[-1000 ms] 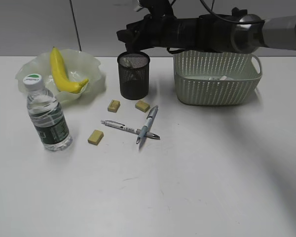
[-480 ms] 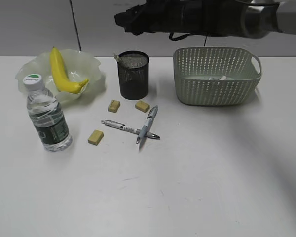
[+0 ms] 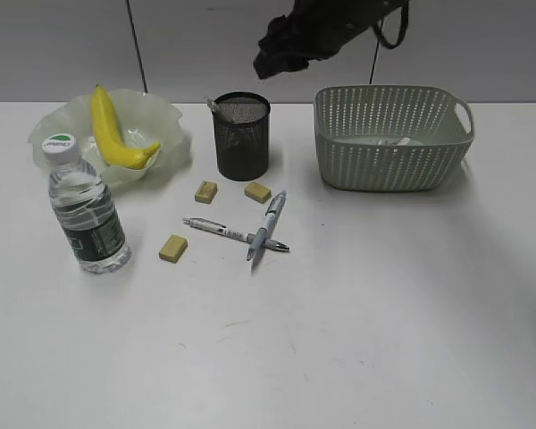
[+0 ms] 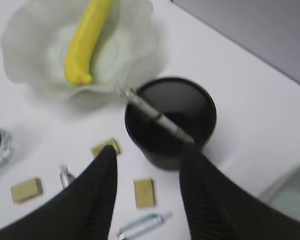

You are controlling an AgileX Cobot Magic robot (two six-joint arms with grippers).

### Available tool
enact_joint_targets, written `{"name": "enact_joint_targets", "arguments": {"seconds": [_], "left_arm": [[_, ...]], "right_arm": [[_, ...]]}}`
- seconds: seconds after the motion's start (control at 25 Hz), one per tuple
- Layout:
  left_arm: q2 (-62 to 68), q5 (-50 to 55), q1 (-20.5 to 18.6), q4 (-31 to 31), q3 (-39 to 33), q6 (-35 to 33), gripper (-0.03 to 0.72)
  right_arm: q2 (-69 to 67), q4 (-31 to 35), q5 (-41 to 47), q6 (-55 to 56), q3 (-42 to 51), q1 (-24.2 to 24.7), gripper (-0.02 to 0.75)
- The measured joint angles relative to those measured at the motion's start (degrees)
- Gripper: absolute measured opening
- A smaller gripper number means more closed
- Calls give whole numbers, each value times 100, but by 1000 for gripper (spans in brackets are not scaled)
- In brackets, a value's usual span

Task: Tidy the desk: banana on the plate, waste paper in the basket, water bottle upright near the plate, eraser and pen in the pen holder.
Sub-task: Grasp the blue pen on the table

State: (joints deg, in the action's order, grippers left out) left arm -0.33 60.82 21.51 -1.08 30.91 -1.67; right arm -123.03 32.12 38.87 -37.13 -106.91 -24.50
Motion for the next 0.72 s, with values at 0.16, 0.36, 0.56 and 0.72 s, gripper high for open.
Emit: {"name": "enact_joint_targets", "arguments": {"seconds": [0.16,0.36,0.56,0.72], "left_arm": [[0,0,0,0,0,0,448],[0,0,0,0,0,0,448],[0,0,0,0,0,0,448],[0,0,0,0,0,0,448]], "right_arm": [[393,-1236,1100,1136,0,0,337],[811,-1754,2514,2003,0,0,337],[1365,-2391,3013,2761,116,0,337],[2127,-3002,3016,3223,655,0,337]]}}
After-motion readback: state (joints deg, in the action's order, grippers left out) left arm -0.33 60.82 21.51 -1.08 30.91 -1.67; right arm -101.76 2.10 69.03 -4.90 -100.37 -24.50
